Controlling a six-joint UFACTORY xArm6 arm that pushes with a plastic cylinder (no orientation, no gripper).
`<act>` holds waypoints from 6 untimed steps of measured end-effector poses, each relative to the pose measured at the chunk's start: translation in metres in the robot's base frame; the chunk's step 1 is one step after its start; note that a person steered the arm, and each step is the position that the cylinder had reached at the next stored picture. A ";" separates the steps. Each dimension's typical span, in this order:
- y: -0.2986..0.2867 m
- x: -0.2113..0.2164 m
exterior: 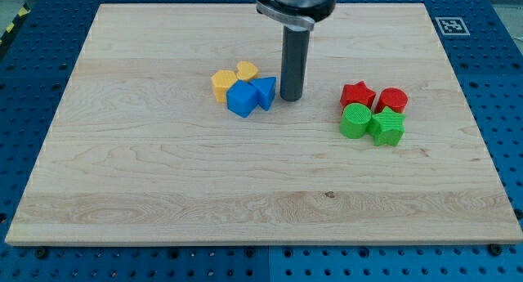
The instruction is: Point your arm to the bottom right
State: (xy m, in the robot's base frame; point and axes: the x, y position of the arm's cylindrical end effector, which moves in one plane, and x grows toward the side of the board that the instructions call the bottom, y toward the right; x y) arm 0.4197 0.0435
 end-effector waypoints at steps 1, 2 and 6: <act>0.009 0.024; 0.009 0.039; 0.028 0.090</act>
